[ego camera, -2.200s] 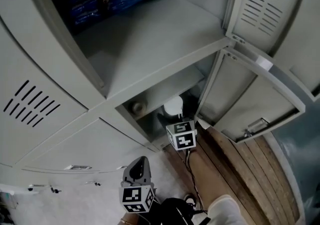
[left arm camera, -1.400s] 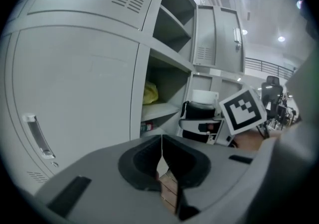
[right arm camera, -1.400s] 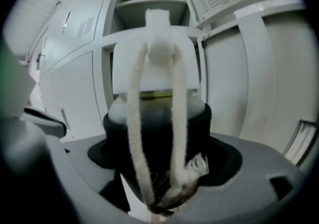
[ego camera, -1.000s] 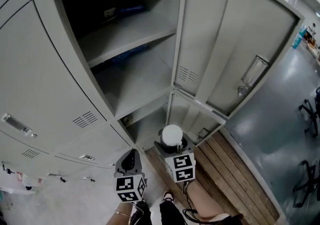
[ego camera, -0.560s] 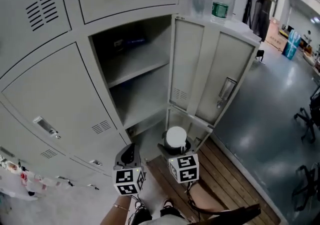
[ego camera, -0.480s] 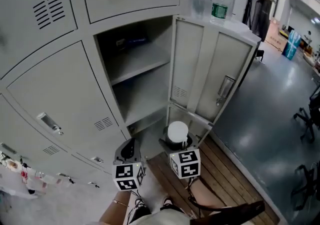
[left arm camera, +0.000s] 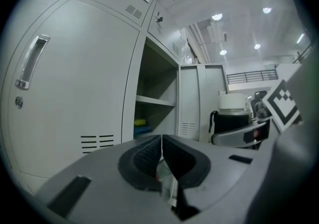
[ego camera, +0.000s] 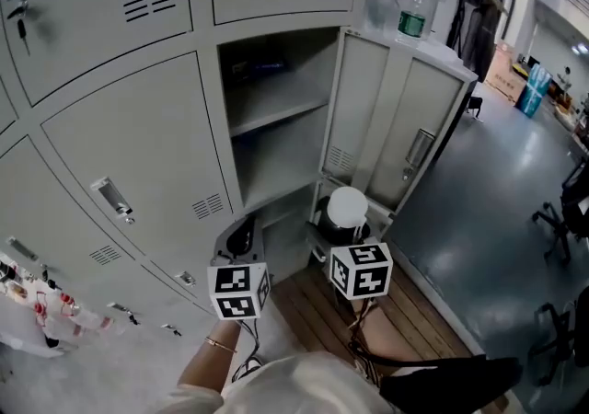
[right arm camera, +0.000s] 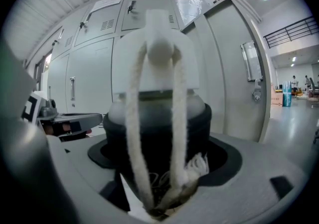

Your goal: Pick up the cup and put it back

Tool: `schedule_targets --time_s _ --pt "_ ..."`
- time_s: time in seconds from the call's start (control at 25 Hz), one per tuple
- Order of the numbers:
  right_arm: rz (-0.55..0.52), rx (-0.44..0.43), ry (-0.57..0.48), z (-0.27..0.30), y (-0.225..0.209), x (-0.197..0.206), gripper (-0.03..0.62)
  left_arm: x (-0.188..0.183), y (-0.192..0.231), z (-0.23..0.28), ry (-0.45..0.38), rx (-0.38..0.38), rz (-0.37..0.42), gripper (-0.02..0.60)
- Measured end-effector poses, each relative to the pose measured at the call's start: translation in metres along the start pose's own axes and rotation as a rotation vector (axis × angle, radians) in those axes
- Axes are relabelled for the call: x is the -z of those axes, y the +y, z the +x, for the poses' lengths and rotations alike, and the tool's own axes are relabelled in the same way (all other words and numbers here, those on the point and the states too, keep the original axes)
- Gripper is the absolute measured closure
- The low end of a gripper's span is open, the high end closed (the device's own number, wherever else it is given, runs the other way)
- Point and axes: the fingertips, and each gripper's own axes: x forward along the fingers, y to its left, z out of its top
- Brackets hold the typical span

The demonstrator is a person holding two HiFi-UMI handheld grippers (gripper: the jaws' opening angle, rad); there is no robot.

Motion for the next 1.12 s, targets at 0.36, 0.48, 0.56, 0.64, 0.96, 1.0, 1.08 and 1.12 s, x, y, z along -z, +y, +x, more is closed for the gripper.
schedule_targets --time_s 0.36,0.48,0.56,0.64,0.96,1.0,1.08,1.12 --pt "0.015 0.009 0.018 0.008 0.000 0.000 0.172 -0.009 0.009 0.011 -0.006 0.005 0.004 0.572" --pt "0.016 -0.001 0.027 0.010 0.003 0.002 0.172 -0.007 0.011 0.011 0.000 0.003 0.007 0.572" --pt "0.017 -0.008 0.031 0.012 0.005 0.002 0.172 -0.007 0.014 0.009 -0.002 -0.006 0.004 0.572" --pt "0.015 -0.016 0.034 0.014 0.008 0.002 0.172 -0.006 0.018 0.007 0.000 -0.016 0.003 0.572" --pt "-0.002 -0.063 0.033 0.026 0.017 -0.015 0.172 -0.004 0.034 -0.007 0.004 -0.058 0.006 0.572" --pt "-0.007 -0.068 0.029 0.029 0.019 -0.020 0.172 -0.005 0.035 -0.009 0.003 -0.063 0.007 0.572" --pt "-0.022 -0.075 0.022 0.035 0.021 -0.029 0.172 -0.006 0.038 -0.013 0.000 -0.073 0.009 0.572" --pt "-0.029 -0.079 0.018 0.038 0.022 -0.034 0.172 -0.006 0.040 -0.016 -0.001 -0.079 0.009 0.572"
